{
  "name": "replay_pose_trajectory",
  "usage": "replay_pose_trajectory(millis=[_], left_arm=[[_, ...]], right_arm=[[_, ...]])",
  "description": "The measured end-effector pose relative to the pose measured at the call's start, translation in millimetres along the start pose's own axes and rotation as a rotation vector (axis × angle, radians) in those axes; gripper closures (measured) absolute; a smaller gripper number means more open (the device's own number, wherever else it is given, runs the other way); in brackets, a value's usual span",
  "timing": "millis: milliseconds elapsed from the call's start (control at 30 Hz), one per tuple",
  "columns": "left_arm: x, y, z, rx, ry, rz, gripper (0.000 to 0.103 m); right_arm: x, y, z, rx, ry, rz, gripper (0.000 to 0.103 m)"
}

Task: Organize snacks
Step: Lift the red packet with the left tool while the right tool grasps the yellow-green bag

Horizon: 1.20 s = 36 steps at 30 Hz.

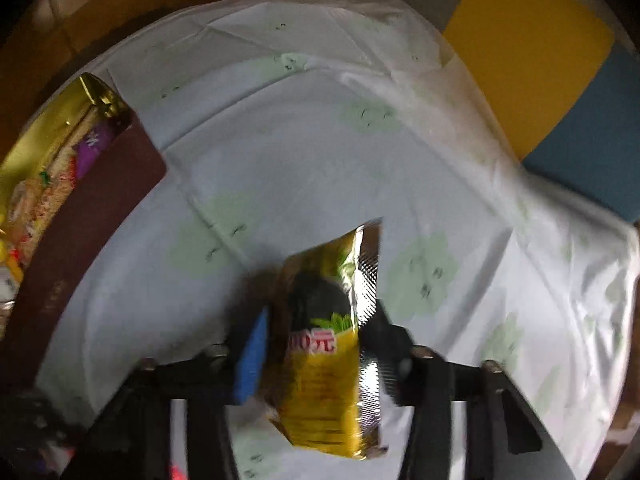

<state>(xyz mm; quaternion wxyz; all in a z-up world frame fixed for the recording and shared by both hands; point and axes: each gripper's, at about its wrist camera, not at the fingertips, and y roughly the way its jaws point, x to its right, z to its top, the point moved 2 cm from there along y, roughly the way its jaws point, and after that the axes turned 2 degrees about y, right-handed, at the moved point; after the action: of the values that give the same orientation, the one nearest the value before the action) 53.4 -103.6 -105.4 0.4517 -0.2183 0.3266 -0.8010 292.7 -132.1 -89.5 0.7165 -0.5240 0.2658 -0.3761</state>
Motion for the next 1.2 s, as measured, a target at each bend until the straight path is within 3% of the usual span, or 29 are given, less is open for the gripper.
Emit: replay_pose_trajectory(millis=[200, 333, 400, 500, 600, 767, 867, 900, 933, 1067, 1200], left_arm=[[-1.4, -0.5, 0.7, 0.0, 0.008, 0.009, 0.052], [0.9, 3.7, 3.0, -0.002, 0.017, 0.02, 0.051], [0.8, 4.6, 3.4, -0.002, 0.019, 0.022, 0.051], [-0.1, 5.3, 3.6, -0.003, 0.023, 0.027, 0.051], [3.4, 5.1, 0.8, -0.003, 0.03, 0.036, 0.051], [10.1, 3.0, 0.6, -0.005, 0.039, 0.049, 0.051], [11.1, 2.5, 0.9, -0.005, 0.044, 0.058, 0.051], [12.1, 2.4, 0.9, -0.004, 0.047, 0.064, 0.051], [12.4, 2.5, 1.1, -0.004, 0.048, 0.066, 0.051], [11.4, 3.5, 1.7, -0.01, 0.044, 0.064, 0.051], [9.2, 2.9, 3.8, -0.028, 0.04, 0.06, 0.052]], right_arm=[[10.9, -25.1, -69.0, -0.043, 0.159, 0.014, 0.069], [13.5, -49.1, -126.9, -0.036, 0.334, 0.139, 0.068], [11.4, -55.4, -151.3, -0.016, 0.393, 0.163, 0.064], [14.8, -58.8, -181.8, 0.006, 0.48, 0.093, 0.044], [16.4, -72.9, -199.8, 0.066, 0.557, 0.025, 0.033], [-1.5, -86.2, -193.6, 0.134, 0.523, 0.002, 0.029], [-20.8, -74.0, -188.6, 0.091, 0.452, -0.006, 0.031], [-26.3, -66.6, -188.5, 0.056, 0.422, -0.051, 0.051], [-29.4, -61.8, -188.0, 0.042, 0.413, -0.052, 0.062], [-34.6, -57.8, -183.5, 0.049, 0.4, -0.061, 0.065], [-28.2, -56.9, -189.9, 0.037, 0.402, -0.037, 0.062]])
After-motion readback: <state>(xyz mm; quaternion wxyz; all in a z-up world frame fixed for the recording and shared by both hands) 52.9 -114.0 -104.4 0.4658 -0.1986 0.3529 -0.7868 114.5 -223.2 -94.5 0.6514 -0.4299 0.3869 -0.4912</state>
